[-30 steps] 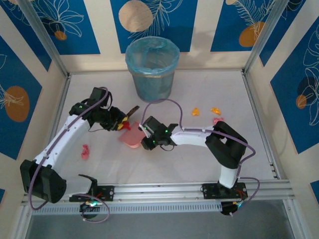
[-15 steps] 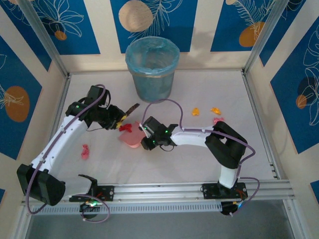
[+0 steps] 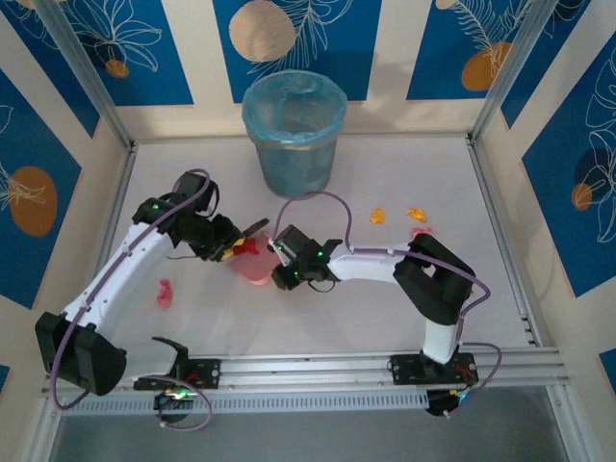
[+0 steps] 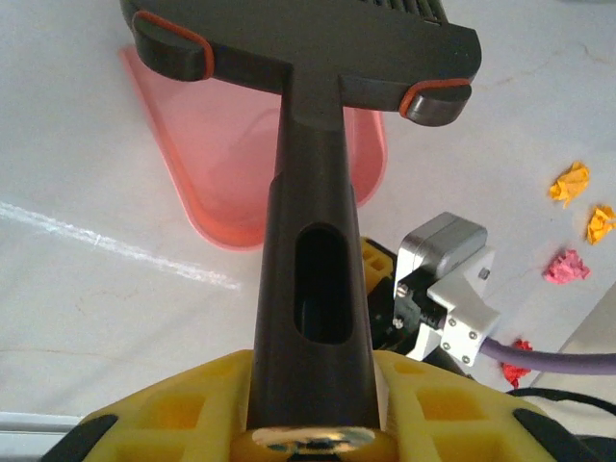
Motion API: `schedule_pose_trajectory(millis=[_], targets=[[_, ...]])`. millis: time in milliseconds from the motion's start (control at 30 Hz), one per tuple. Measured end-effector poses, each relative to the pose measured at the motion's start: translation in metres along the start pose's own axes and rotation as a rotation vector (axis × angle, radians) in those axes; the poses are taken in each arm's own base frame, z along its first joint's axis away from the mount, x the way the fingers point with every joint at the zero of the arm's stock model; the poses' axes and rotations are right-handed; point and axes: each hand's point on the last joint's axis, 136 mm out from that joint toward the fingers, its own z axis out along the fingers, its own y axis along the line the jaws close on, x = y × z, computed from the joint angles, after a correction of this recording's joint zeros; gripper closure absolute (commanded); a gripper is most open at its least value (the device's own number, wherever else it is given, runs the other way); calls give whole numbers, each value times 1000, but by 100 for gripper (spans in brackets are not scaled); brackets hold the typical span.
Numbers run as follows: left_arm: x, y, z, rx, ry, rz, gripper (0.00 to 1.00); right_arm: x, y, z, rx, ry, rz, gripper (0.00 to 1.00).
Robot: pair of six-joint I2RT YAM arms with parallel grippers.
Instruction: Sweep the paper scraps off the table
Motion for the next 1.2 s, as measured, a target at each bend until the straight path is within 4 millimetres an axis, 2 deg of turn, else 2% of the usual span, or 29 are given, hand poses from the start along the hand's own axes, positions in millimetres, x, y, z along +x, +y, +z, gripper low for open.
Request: schedule_pose_trajectory(millis=[300,533,967,1200], targets=[[23,-16,4,64,88,61,100,-4,-7,4,13,-13,-2,100],[26,-19,4,80,103,69,100,-9,-13,6,34,-43,-22,100],[13,-11,-11,64,-20,85,100,-6,-24,2,78,-94,-34,100],[0,-13,-28,94,-142,100,100,-5,-30,-11,113,-114,-33,100]])
